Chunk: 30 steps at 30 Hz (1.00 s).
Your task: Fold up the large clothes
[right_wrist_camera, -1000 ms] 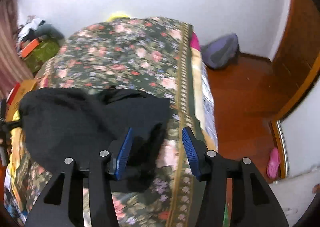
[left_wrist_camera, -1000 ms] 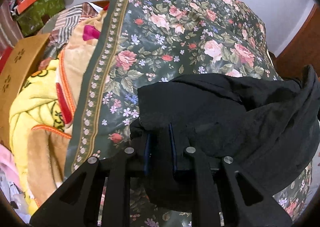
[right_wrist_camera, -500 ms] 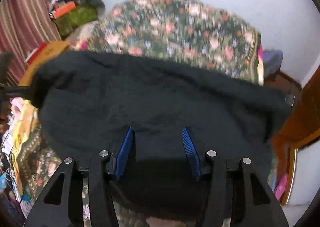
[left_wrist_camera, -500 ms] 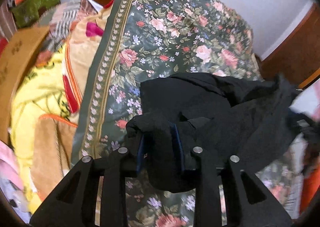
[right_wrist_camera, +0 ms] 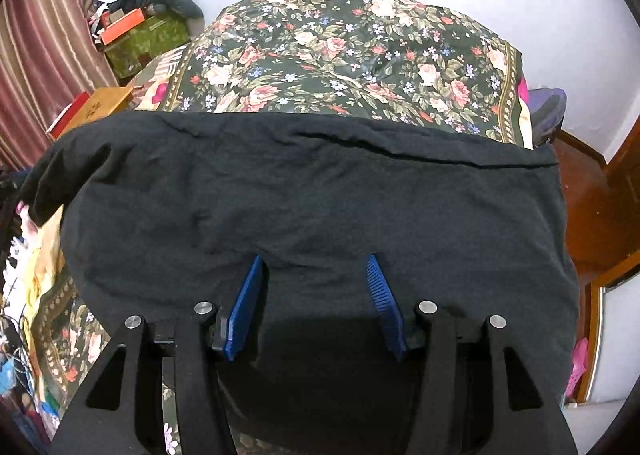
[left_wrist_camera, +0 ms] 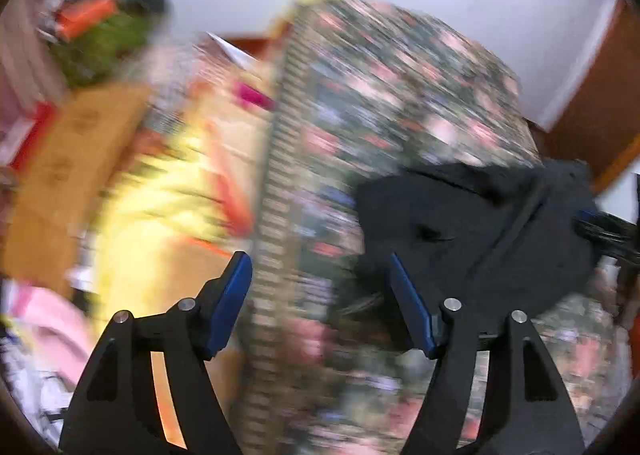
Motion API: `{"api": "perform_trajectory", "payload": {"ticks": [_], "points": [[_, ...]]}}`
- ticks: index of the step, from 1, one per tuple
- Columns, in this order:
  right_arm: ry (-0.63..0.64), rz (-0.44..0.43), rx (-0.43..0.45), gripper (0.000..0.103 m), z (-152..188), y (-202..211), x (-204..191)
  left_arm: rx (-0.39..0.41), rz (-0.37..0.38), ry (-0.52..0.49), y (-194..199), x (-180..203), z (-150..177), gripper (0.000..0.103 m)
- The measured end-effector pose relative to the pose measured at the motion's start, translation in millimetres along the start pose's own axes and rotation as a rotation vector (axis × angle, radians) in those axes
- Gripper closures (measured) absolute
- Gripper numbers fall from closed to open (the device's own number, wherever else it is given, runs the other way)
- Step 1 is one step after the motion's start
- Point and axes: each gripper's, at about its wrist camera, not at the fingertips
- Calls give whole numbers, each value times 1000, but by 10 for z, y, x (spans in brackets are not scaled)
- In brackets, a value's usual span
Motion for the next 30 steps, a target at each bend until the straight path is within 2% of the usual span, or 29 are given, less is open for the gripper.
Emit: {"api": "perform_trajectory", "payload": {"ticks": [2, 3, 5, 7, 12, 18, 22, 27, 30], "points": [[-10, -5, 3, 52, 2, 3, -1, -8, -7, 24, 112, -163, 34, 34], [-14, -5, 7, 52, 2, 8, 1, 0, -48, 26, 191, -220, 72, 34], [-23, 7, 17, 52, 10, 25, -17, 18, -86, 3, 294, -212, 139, 34], [-35, 18, 24, 52, 7, 56, -36, 34, -93, -29, 353, -113, 200, 34], [-38, 10, 59, 52, 17, 223, -104, 96, -51, -126, 296, 470, 234, 32], [99, 105, 153, 52, 16, 524, -295, 120, 73, -201, -11, 1330, 82, 32], [118, 89, 178, 48, 12, 562, -306, 134, 100, -251, -228, 1857, -7, 32], [107, 77, 148, 47, 53, 425, -259, 105, 128, -234, -564, 2273, -75, 32], [82, 81, 77, 47, 102, 216, -161, 84, 145, -206, -715, 2373, -67, 31]]}}
Point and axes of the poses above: each gripper's, at about its wrist camera, not at the fingertips, and y roughly against the way its jaws point, x to its right, z to its underside, and after that the axes turned 1 degree about z, right-handed
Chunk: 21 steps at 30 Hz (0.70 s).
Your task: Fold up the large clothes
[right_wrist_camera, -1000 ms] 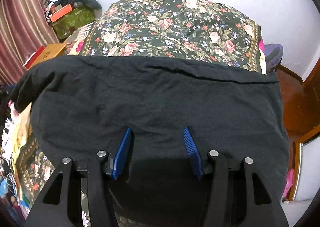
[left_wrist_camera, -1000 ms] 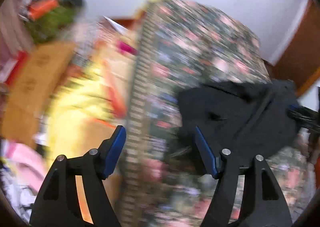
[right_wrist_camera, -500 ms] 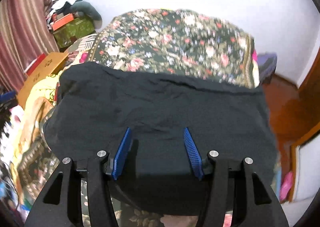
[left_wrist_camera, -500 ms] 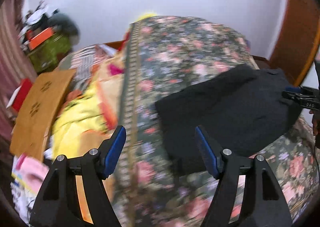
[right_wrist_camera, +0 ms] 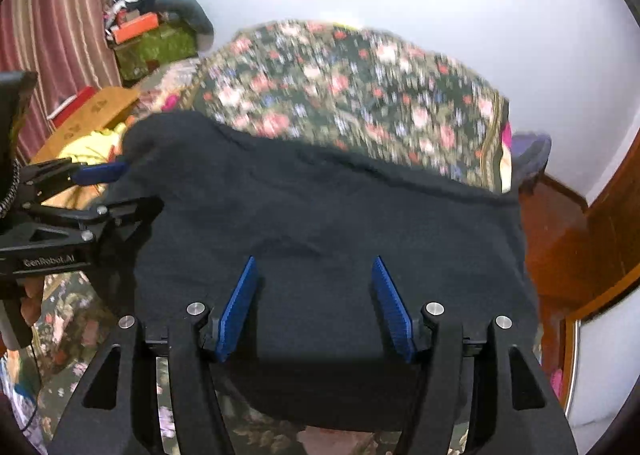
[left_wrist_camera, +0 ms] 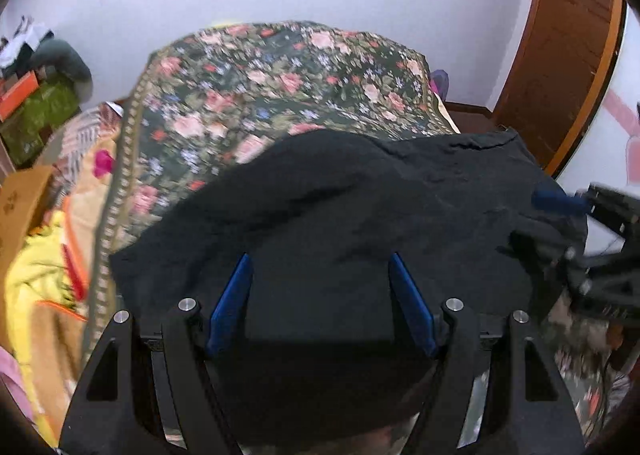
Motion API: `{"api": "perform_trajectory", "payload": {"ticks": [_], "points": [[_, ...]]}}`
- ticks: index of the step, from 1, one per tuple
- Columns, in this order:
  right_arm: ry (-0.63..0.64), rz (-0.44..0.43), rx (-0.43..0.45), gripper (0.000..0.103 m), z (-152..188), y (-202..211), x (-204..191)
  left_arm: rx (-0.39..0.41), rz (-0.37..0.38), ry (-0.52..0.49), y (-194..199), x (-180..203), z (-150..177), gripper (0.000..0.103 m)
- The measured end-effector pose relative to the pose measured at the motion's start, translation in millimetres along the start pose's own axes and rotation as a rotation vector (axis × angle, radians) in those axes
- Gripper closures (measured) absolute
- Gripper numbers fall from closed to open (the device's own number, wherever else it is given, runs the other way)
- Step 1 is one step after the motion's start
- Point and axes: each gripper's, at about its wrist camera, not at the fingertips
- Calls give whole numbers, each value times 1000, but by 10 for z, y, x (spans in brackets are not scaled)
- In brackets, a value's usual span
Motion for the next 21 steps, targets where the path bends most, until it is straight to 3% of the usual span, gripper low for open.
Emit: {"api": "perform_trajectory", "payload": {"ticks": [5, 10, 14, 21], "points": [[-98, -88, -34, 43, 52, -100, 212, -12, -33, 11, -270, 111, -11, 14], [-100, -68, -37, 43, 80, -54, 190, -31, -56, 31, -425, 177, 0, 9], [-74, -48, -32, 43, 125, 25, 134, -39, -52, 64, -295, 112, 37, 10], [-80, -64, -31, 43, 112, 114, 141, 21, -119, 250, 299, -367, 330, 10]]}}
Point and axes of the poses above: each gripper's, at about its wrist camera, not at the fingertips, and y roughly against the way its jaws point, x to its right, z to its underside, and after that the axes turned 1 degree about z, right-handed
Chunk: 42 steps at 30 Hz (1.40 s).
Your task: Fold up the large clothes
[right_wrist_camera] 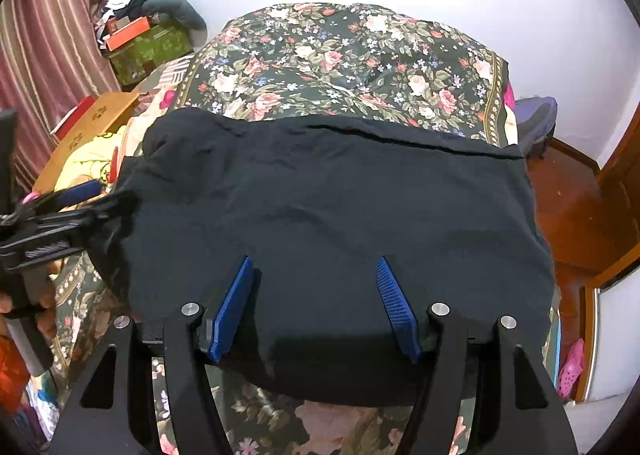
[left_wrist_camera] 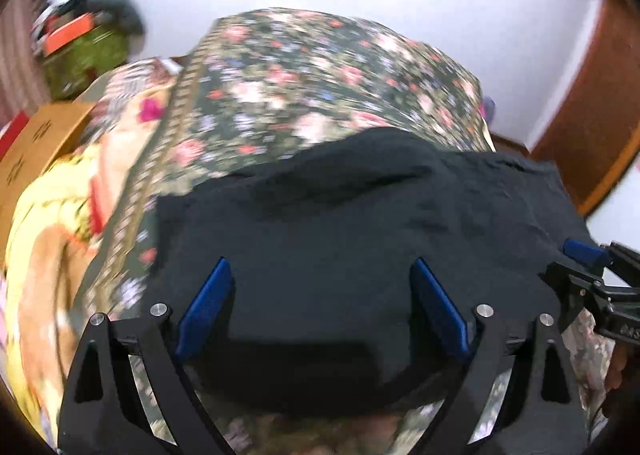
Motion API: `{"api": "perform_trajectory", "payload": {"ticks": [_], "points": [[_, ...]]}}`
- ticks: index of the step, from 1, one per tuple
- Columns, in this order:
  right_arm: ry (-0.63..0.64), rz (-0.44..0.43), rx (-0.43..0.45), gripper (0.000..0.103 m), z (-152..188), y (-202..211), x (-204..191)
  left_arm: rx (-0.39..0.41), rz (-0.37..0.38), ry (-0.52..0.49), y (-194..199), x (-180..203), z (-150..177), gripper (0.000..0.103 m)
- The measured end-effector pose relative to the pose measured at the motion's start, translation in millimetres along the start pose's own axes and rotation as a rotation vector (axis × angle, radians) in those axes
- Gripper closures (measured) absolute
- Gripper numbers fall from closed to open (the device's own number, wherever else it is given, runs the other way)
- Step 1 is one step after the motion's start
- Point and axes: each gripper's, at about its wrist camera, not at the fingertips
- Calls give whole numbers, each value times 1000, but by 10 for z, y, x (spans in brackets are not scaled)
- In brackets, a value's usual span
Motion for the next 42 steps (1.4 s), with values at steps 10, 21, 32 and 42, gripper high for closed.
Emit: {"api": "perform_trajectory", "payload": {"ticks": [10, 21, 32, 42], "points": [[20, 4, 70, 43, -102, 142, -165, -119, 79, 372, 158, -1007, 542, 10], [105, 53, -5, 40, 28, -160, -307, -257, 468, 743, -439, -1272, 788, 10], [62, 22, -24, 37, -9, -135, -295, -84, 284, 634, -596, -1092, 417, 30], [72, -59, -22, 37, -119, -139, -630, 138, 49, 277, 278, -749, -37, 58]]}}
Point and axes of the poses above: each gripper's, at about its wrist camera, not at the fingertips, and y roughly against the way its jaws point, x to its right, z to its underside, and after that the axes turned 1 degree about z, right-handed
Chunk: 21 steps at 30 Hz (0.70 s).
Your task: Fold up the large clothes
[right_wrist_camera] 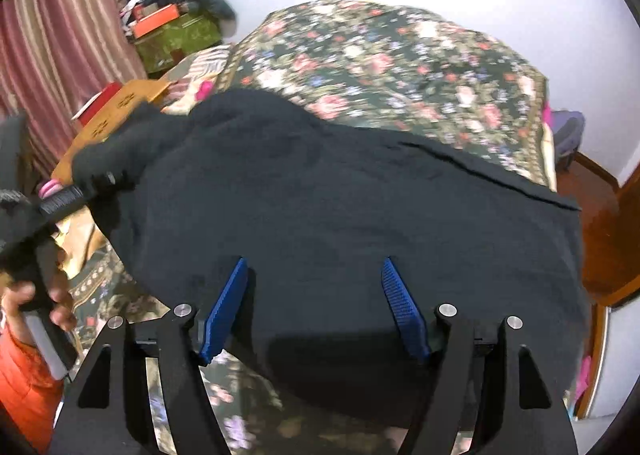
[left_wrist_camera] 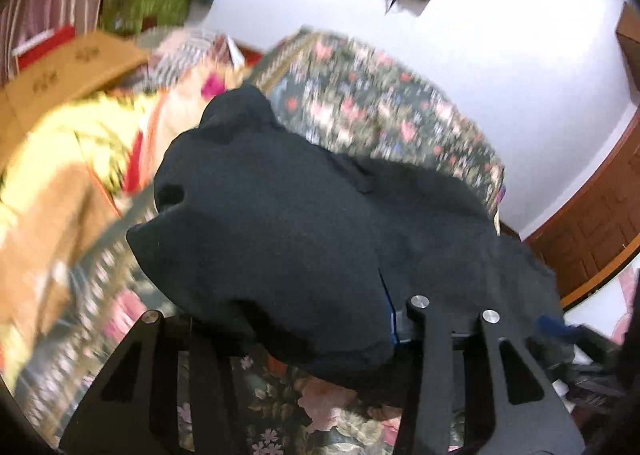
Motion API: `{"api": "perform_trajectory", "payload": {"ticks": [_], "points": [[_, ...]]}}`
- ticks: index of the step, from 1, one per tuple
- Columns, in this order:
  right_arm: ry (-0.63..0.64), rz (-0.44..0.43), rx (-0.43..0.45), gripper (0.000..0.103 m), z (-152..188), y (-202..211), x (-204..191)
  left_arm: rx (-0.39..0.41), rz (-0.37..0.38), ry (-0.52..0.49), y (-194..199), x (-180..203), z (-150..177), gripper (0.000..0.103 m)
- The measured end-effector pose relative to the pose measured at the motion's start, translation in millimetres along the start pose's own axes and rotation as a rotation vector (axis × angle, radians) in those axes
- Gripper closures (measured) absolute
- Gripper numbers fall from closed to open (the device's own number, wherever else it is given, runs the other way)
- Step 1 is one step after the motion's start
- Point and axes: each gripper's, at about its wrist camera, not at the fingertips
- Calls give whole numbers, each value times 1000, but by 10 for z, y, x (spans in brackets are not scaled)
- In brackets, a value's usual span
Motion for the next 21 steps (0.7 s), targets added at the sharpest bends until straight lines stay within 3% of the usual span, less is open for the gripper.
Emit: {"api": "perform_trajectory", "payload": {"ticks": [3, 6, 11, 16, 21], "points": [[42, -24, -14, 34, 0, -143, -227, 93, -43, -72, 287, 135, -155, 59], [78, -107, -42, 34, -7, -282, -439, 178, -66, -157, 621, 293, -212, 60], [120, -199, -102, 34, -45, -380, -598, 212, -52, -257, 715, 620, -294, 64], [16, -209, -59, 37, 106, -22, -193, 202, 17, -331, 688, 1027, -216, 65], [-119, -88, 18, 37, 338, 497, 552, 163, 102, -454, 569, 1625, 58, 66]]}}
Point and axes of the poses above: each gripper's, at about its wrist camera, not at the fingertips, and y roughly against the way its jaws point, x to its right, z to its underside, and after that the axes turned 1 degree about z, right-handed
